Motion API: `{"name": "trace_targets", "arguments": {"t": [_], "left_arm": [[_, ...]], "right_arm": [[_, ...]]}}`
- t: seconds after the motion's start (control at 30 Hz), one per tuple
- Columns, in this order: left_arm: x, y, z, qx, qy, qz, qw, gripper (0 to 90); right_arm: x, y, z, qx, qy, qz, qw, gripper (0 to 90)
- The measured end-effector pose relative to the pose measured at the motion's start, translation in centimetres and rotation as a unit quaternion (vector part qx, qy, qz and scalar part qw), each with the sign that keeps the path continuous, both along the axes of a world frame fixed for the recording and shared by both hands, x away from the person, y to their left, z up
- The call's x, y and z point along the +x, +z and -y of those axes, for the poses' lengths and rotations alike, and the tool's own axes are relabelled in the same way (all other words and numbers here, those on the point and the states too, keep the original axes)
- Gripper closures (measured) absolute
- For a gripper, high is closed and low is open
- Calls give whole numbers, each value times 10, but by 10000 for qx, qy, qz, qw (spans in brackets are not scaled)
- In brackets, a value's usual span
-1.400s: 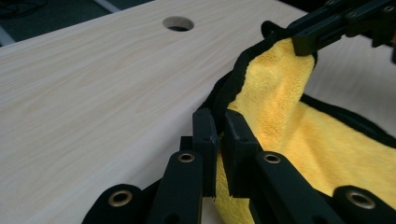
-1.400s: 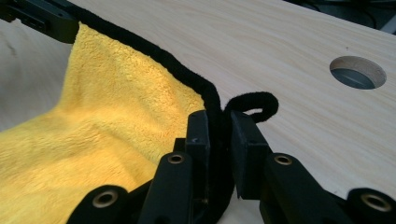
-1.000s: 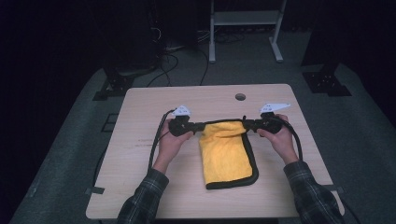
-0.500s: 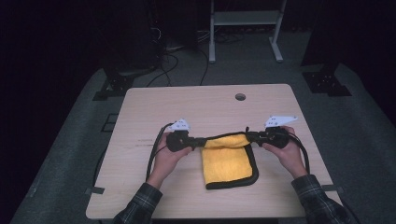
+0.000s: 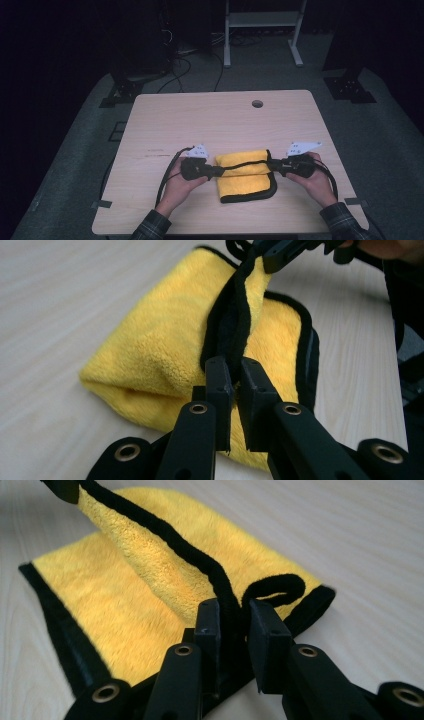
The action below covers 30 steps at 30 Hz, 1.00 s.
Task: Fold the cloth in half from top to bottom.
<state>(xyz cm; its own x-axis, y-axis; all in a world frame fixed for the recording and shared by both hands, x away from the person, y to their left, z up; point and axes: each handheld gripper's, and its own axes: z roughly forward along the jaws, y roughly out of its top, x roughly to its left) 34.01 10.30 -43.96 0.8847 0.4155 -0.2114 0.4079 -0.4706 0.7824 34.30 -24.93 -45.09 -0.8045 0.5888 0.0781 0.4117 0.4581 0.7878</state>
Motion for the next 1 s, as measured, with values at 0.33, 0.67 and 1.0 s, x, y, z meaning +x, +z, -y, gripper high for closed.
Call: {"name": "trace_targets", "arguments": {"t": [0.33, 0.67, 1.0], "left_arm": [[-23, 0, -3, 72, -252, -54, 9996, 828], [-31, 3, -9, -139, -271, -89, 9995, 569], [-25, 5, -6, -144, -43, 24, 9999, 544]], "right_arm": [[-26, 5, 2, 24, 196, 52, 9998, 750], [-49, 12, 18, 391, 356, -3, 9986, 587], [-62, 38, 25, 645, 336, 384, 9966, 627]]}}
